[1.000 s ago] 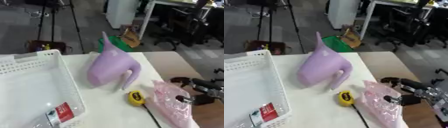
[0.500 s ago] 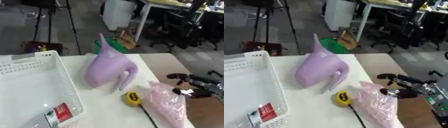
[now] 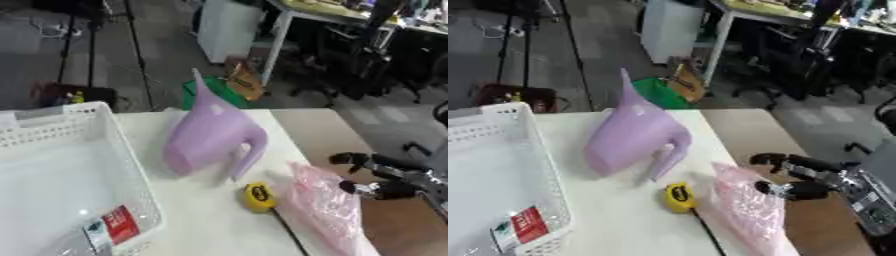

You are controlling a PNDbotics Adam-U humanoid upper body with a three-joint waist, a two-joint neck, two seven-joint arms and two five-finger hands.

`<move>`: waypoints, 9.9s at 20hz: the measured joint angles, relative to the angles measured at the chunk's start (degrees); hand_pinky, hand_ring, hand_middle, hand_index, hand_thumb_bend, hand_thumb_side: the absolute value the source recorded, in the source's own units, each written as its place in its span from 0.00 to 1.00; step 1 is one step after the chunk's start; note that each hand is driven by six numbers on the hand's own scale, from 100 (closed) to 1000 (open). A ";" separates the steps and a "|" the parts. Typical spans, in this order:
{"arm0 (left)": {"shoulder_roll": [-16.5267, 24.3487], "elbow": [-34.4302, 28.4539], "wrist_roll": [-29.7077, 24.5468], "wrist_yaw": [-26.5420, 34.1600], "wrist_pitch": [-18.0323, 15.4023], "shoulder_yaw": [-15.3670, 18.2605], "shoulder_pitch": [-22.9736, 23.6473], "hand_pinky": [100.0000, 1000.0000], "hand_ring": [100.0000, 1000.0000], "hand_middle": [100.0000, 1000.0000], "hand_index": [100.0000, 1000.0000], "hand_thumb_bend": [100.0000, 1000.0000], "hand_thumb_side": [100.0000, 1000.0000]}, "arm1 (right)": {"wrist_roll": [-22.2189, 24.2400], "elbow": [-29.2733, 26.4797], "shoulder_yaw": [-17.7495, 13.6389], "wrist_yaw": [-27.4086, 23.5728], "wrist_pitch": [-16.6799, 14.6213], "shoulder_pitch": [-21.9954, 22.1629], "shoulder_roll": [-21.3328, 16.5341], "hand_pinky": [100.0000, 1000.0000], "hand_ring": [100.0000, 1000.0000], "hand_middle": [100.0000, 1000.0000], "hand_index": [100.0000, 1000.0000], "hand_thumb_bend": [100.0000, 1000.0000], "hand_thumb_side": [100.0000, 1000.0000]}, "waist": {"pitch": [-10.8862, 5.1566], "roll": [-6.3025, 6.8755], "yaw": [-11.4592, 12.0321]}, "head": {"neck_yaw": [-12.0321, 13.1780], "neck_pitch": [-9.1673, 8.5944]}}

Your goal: Pick up objects on the table and place them in the box.

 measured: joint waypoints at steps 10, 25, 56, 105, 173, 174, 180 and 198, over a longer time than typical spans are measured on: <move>0.03 0.00 0.32 -0.54 0.18 0.02 0.78 0.89 0.94 0.85 0.75 0.02 1.00 | -0.94 -5.47 -4.88 12.87 -0.94 1.61 10.85 0.85 1.00 1.00 1.00 0.28 0.87 | -0.56 -0.32 -1.07 | 3.97 1.70; 0.04 0.00 0.56 -0.52 0.51 0.02 0.75 0.90 0.94 0.85 0.75 0.02 1.00 | -2.33 -7.23 -6.94 26.57 -2.06 1.37 15.06 0.89 1.00 1.00 1.00 0.29 0.82 | -0.26 0.05 -0.79 | 3.67 1.56; 0.04 0.00 0.16 0.00 1.44 0.02 -0.27 0.90 0.95 0.86 0.75 0.01 1.00 | -12.18 -16.71 -10.89 31.13 0.71 1.01 12.78 0.92 1.00 1.00 1.00 0.26 0.81 | 0.42 1.46 -0.14 | 2.97 1.89; 0.00 0.00 0.01 0.76 1.54 -0.16 -0.45 0.90 0.95 0.86 0.75 0.00 1.00 | -7.40 -1.79 -14.01 31.50 -1.60 -7.17 9.41 0.94 1.00 1.00 1.00 0.23 0.83 | 0.97 1.45 0.76 | -3.48 1.17; -0.03 0.00 -0.53 1.54 1.95 -0.73 -0.76 0.91 0.95 0.87 0.76 0.00 1.00 | -7.06 19.16 -11.94 31.98 -7.02 -9.93 5.06 0.93 1.00 1.00 1.00 0.22 0.99 | 1.23 1.81 2.13 | -4.42 -0.33; -0.03 0.00 -0.55 1.54 1.93 -0.73 -0.76 0.91 0.95 0.87 0.76 0.00 1.00 | -6.84 19.50 -11.77 31.28 -6.80 -10.05 5.05 0.92 1.00 1.00 1.00 0.25 0.97 | 1.24 1.81 2.13 | -4.43 -0.36; -0.04 0.00 -0.72 1.58 1.75 -0.74 -0.77 0.91 0.95 0.87 0.76 0.00 1.00 | -6.00 20.19 -10.65 29.01 -5.96 -10.23 4.84 0.86 1.00 0.97 1.00 0.27 0.91 | 1.31 1.78 2.08 | -4.42 -0.39; -0.50 0.00 -0.95 1.59 1.52 -0.74 -0.76 0.91 0.96 0.87 0.76 0.00 1.00 | -5.74 22.49 -8.55 25.45 -5.71 -10.85 4.32 0.33 0.61 0.65 0.93 0.22 0.65 | 1.31 1.59 1.90 | -4.47 -0.80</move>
